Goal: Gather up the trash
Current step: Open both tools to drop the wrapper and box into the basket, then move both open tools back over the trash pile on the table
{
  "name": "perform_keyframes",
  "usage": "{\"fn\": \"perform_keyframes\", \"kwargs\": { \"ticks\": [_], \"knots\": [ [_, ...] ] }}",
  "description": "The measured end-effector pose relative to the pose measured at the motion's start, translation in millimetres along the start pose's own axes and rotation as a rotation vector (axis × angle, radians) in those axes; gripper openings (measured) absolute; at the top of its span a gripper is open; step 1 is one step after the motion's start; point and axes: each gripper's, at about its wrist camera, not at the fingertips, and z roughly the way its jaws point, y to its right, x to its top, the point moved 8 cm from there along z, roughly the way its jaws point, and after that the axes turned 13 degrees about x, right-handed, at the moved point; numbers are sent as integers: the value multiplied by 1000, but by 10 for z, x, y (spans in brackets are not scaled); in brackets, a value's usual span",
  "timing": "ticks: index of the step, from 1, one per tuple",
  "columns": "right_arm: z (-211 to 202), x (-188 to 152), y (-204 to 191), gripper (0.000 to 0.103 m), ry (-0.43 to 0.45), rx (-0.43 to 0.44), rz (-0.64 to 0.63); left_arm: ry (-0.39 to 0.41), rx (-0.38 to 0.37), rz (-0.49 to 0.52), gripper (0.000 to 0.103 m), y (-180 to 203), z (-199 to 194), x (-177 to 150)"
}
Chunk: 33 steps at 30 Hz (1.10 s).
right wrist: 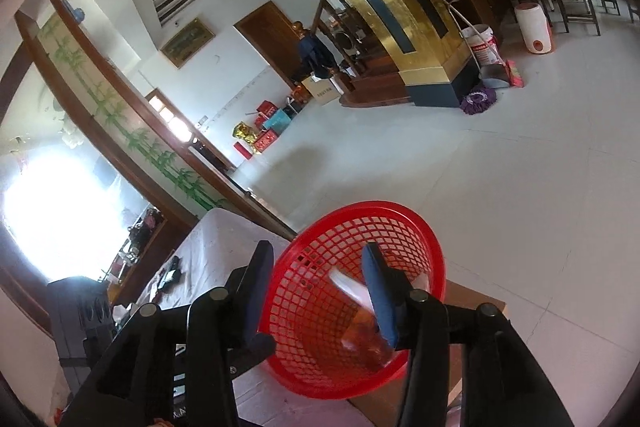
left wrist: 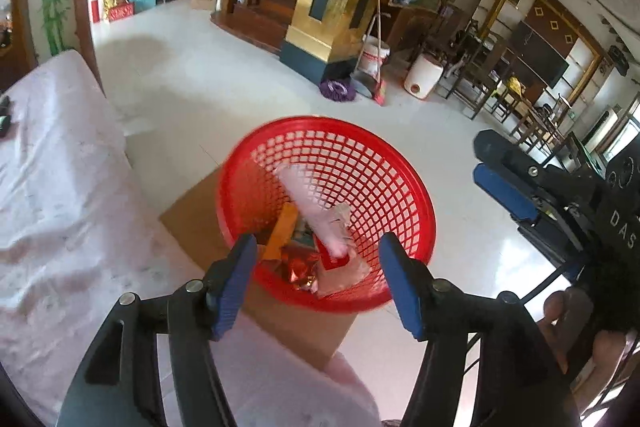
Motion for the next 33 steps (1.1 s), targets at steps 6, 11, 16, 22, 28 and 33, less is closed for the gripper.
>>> {"fn": "perform_keyframes", "kwargs": {
  "ticks": [6,11,16,22,28,33],
  "knots": [
    [-348,-111,-579,65,27,90,-63,119,52,-101,71,-525,-875,-160],
    [-525,-318,-1208,77,22,183,-142,228,215,-181,78,-1112,-1752,-433],
    [-527,-608,-1826,80,-31,269,-230,300,358,-248,80,-1639,-2427,-772],
    [-396,-1017,-2412,83,-110,369,-301,337,434,-355,80,-2188,-2995,-1167],
    [-128,-1451,-2920,83,-207,448,-362,345,488,-499,80,-2818,-3436,-1560],
    [70,-1773,-3333,83,-268,506,-407,373,556,-633,80,-3317,-3825,-1906]
  ]
}}
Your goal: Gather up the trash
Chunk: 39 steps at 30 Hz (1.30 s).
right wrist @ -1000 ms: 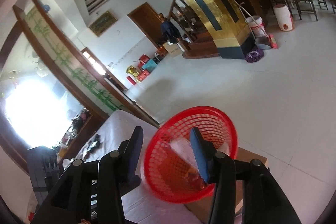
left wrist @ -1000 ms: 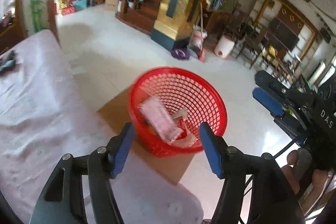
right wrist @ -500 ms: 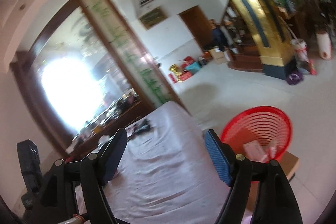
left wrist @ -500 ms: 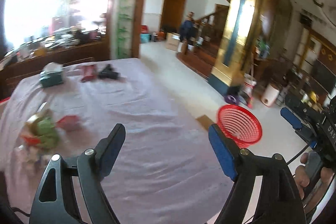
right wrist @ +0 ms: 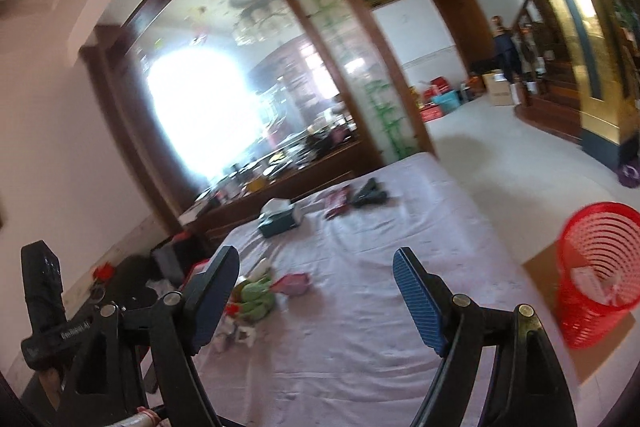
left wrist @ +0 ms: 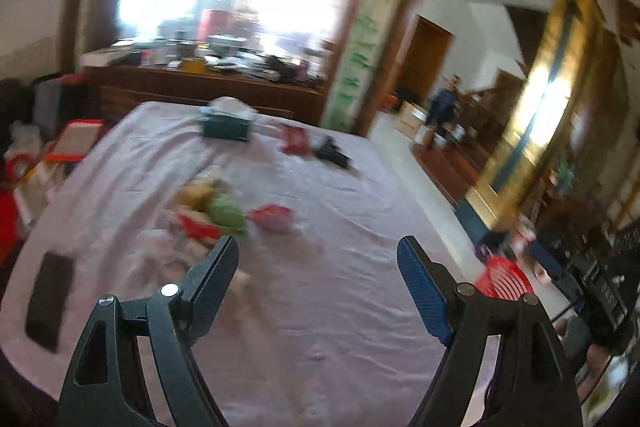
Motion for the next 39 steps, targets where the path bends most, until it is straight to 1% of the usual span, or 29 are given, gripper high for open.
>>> {"fn": "perform_keyframes", "kwargs": {
  "ticks": [3,6,8,10,12,16,20,25,27,28,31,33,37,38,39],
  "knots": [
    [292,-22,-167,83,-34,40,-19,3,60,-51,80,-380,40,61],
    [537,-73,-270,83,-62,67,-27,-19,114,-97,80,-730,177,37],
    [751,-141,-303,83,-92,85,-16,-43,134,-127,80,-911,265,-9],
    [918,-202,-313,83,-116,90,-8,-64,138,-164,80,-1068,347,-70],
    [1049,-258,-305,83,-135,95,0,-82,149,-179,80,-1191,433,-138],
    [1283,-342,-300,83,-161,85,-4,-85,160,-174,80,-1282,550,-179],
    [1429,-360,-290,85,-173,60,-33,-83,181,-138,80,-1297,676,-154],
    [1667,-425,-265,85,-204,16,-88,-131,177,-107,80,-1301,965,-217],
    [1792,-474,-253,85,-227,16,-101,-152,186,-102,80,-1329,1116,-261],
    [1880,-510,-234,85,-243,22,-101,-162,185,-103,79,-1344,1191,-282],
    [2153,-626,-143,85,-292,23,-89,-202,186,-107,70,-1400,1418,-344],
    [2383,-716,-68,85,-332,23,-78,-225,193,-112,68,-1438,1559,-374],
    [2836,-908,107,85,-400,19,-48,-281,195,-133,52,-1504,1821,-443],
    [2941,-949,164,85,-407,9,-45,-298,189,-141,49,-1511,1884,-463],
    [3046,-997,230,85,-416,0,-31,-310,183,-145,48,-1513,1935,-479]
  ]
}}
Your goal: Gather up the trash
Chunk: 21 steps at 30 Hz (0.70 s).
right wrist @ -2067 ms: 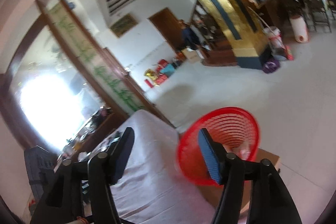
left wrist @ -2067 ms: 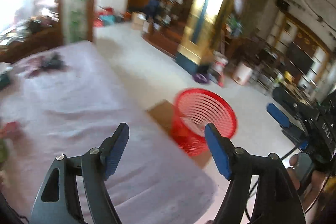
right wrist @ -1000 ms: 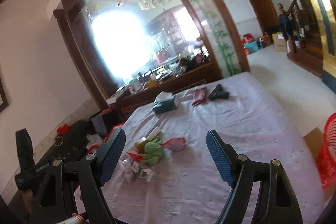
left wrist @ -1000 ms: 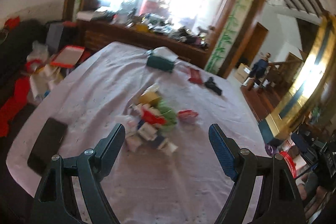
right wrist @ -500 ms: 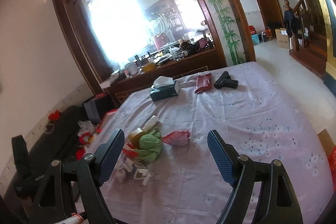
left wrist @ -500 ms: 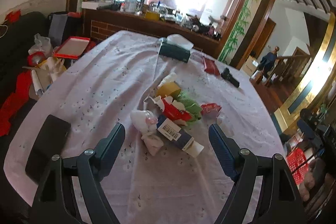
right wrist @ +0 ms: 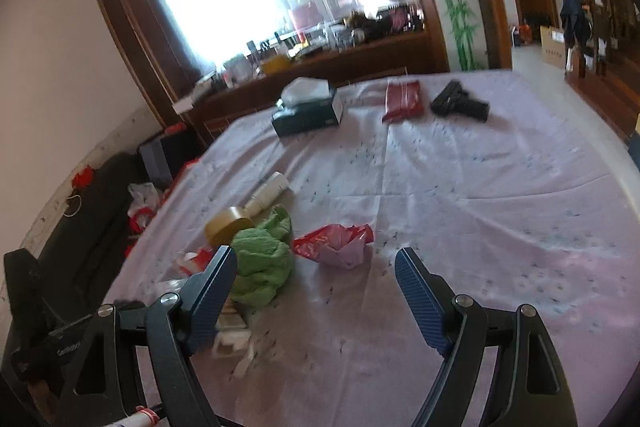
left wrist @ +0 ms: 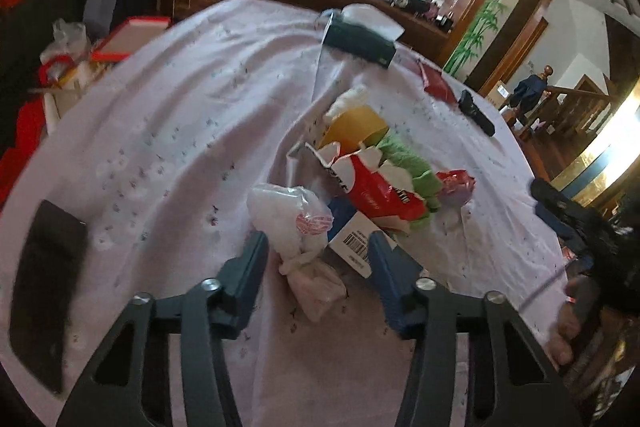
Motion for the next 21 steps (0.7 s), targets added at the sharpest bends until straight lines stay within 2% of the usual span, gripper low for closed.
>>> {"fn": "perform_keyframes", "kwargs": {
  "ticks": [4,9,10,13,16,19,21],
  "knots": [
    [404,-24,221,85,-48,-4,61,-16,6,-5,46,4,139,0],
    [815,-45,428,85,-110,-16,127,-76,10,-11,22,-23,347,-11],
    [864,-62,445,82,-122,-16,134,-80,12,-13,14,-37,361,-16],
    [979,-122,487,73,-156,-14,160,-84,-5,-25,3,-86,352,-31],
    [1014,-160,463,49,-174,-9,149,-102,-61,-62,0,-149,300,-54],
    [937,-167,405,39,-175,-29,115,-69,-80,-76,0,-187,162,-43],
    [843,-151,347,35,-163,-23,108,-42,-88,-75,0,-192,49,-29]
  ]
}}
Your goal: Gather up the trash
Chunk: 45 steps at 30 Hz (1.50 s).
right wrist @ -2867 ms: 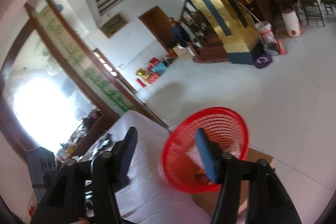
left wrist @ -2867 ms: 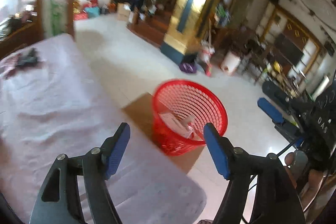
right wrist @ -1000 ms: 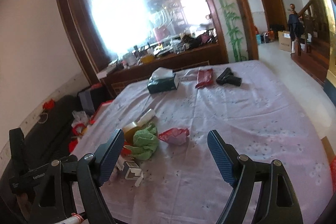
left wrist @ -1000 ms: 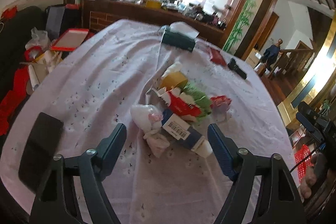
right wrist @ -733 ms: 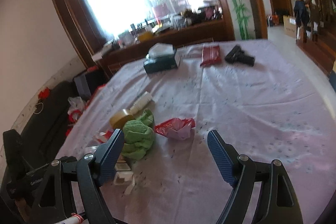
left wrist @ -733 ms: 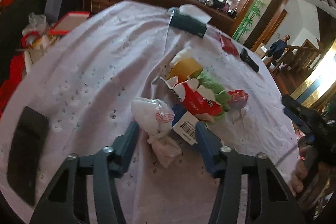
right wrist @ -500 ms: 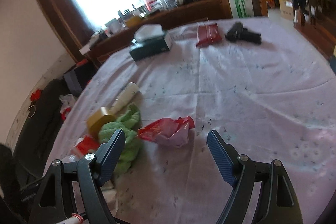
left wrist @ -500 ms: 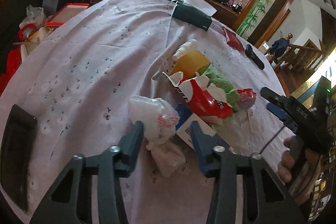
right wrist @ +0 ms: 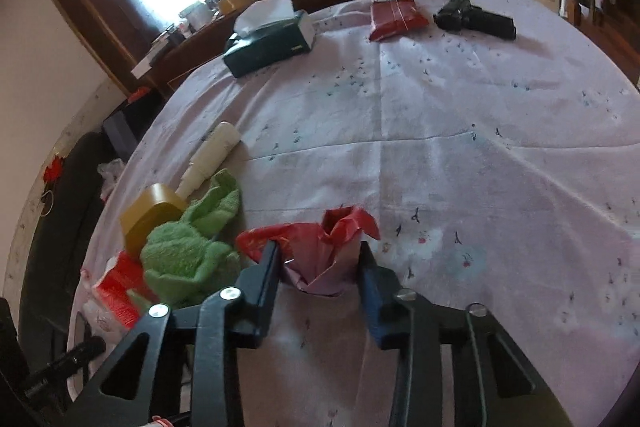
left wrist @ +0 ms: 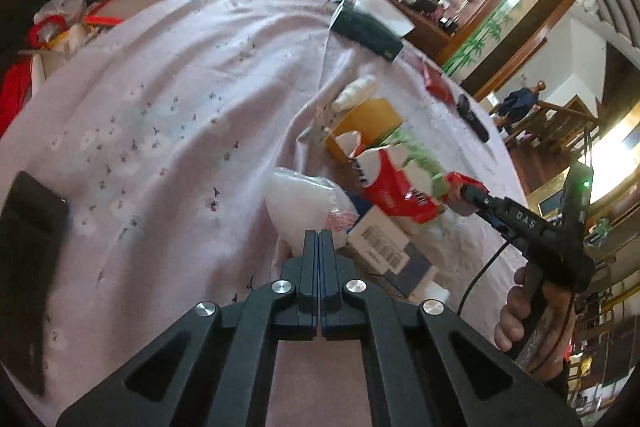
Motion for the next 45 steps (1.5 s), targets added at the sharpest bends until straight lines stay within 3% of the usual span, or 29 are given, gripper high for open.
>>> {"fn": "perform_keyframes", "kwargs": {
  "ticks": [4,7,9,10,11,15,16,18,22,31,33,38,45],
  "knots": [
    [-329,-41,-177,34,47,17,-38,45,-29,0,0,52,-215,40],
    [-602,-88,-315,35,87,41,-61,31,33,8,4,35,-168,43],
    [-762,-122,-389,35,108,50,-75,-28,40,-6,32,26,-3,16],
    [-840,-140,-422,35,119,56,-81,-35,41,-5,62,30,49,16],
    [-910,-158,-457,35,128,63,-87,-18,45,-5,71,38,91,32],
    [-1142,-249,-509,35,151,67,-102,23,123,54,71,92,282,92],
    [-1178,-269,-515,35,154,72,-100,17,129,56,67,94,350,100],
    [-1270,-314,-518,35,166,72,-99,3,142,59,45,83,454,111],
    [-1470,-415,-513,35,192,62,-104,28,151,66,37,63,417,104],
    [-2075,-653,-463,35,282,65,-84,173,81,40,33,137,-494,-50],
    [-2201,-711,-445,35,299,66,-77,193,51,43,33,206,-667,-85],
    [-2598,-858,-371,35,353,46,-75,185,-119,75,33,642,-1079,-243],
    [-3255,-1075,-236,35,452,0,-62,225,-279,225,33,1530,-1641,-590]
  ]
}}
